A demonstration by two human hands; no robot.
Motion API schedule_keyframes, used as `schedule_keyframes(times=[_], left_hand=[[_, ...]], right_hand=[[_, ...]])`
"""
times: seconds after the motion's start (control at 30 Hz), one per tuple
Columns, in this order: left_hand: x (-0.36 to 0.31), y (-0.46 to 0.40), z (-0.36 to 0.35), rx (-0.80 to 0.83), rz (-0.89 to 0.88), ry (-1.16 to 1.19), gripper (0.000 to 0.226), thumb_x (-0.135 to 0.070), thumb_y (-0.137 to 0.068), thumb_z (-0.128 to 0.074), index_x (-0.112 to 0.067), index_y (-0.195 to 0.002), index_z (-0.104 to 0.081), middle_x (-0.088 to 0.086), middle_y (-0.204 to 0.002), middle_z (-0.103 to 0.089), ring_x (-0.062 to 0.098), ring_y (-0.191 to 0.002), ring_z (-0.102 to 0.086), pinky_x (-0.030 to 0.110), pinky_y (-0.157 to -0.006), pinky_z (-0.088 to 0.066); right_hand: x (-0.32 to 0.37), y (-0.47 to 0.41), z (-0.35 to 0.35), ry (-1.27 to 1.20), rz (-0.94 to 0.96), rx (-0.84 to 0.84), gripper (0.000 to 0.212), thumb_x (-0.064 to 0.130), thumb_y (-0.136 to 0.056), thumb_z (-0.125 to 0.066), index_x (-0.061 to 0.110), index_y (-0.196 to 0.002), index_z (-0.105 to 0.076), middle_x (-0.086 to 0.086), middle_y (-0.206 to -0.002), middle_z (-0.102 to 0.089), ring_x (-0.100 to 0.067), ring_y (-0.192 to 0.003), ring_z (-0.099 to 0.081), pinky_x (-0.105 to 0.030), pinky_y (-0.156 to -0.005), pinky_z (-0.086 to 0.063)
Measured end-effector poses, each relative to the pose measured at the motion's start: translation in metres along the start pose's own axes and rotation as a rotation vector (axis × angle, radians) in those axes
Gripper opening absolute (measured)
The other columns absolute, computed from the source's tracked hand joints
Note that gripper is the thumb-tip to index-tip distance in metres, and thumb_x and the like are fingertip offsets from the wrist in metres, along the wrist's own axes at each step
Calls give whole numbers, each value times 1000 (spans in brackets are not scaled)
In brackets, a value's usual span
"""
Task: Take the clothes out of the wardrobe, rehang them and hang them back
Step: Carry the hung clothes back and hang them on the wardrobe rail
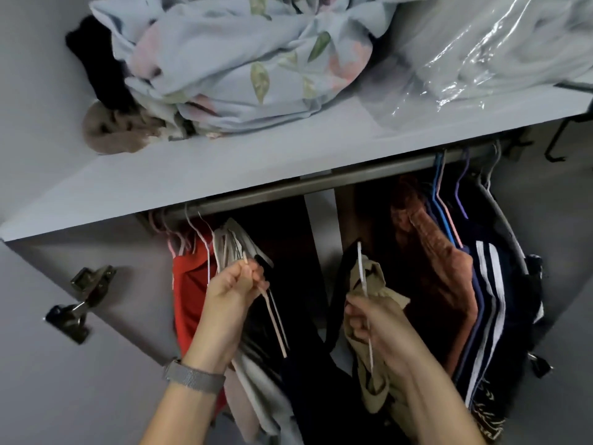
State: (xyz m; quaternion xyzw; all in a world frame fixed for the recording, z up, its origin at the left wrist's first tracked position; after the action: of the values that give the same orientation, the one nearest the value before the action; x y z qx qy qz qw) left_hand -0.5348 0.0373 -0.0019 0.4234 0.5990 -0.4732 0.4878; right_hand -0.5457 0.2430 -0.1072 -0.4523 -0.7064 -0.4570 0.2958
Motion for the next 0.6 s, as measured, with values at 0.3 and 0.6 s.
schedule_keyframes(times=[0.3,0.6], left_hand=[[-4,-33,15,36,36,-69,34,3,-99,-31,-9,-75,-52,-2,-64,-50,9,-62,-49,28,-80,-47],[-6,-75,22,-67,91,-96,31,-3,-100,-36,-9,-76,-54,-4,-57,-54,5,-53,-53,22,-68,-48]], right_hand=[[-4,-15,-51,-58,163,123,30,29,-100,-41,6,-112,-56,1,-60,-46,-7,-41,-38,-19,-35,-25],[3,-40,-58,92,50,33,39,39,-102,-34,12,-78,-50,9,-40,-36,-3,-30,-28,-11,-32,-19]])
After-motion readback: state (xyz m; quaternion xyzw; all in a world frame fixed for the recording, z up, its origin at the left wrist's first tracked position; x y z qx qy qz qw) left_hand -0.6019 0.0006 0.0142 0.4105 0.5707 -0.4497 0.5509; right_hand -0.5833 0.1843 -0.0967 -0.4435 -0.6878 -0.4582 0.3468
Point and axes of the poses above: each hand's wrist, its own y-axis away from the middle knuckle, its own z-axis out of the back of the hand, x = y × z, the point moved 6 cm from there along -y, towards the middle knuckle
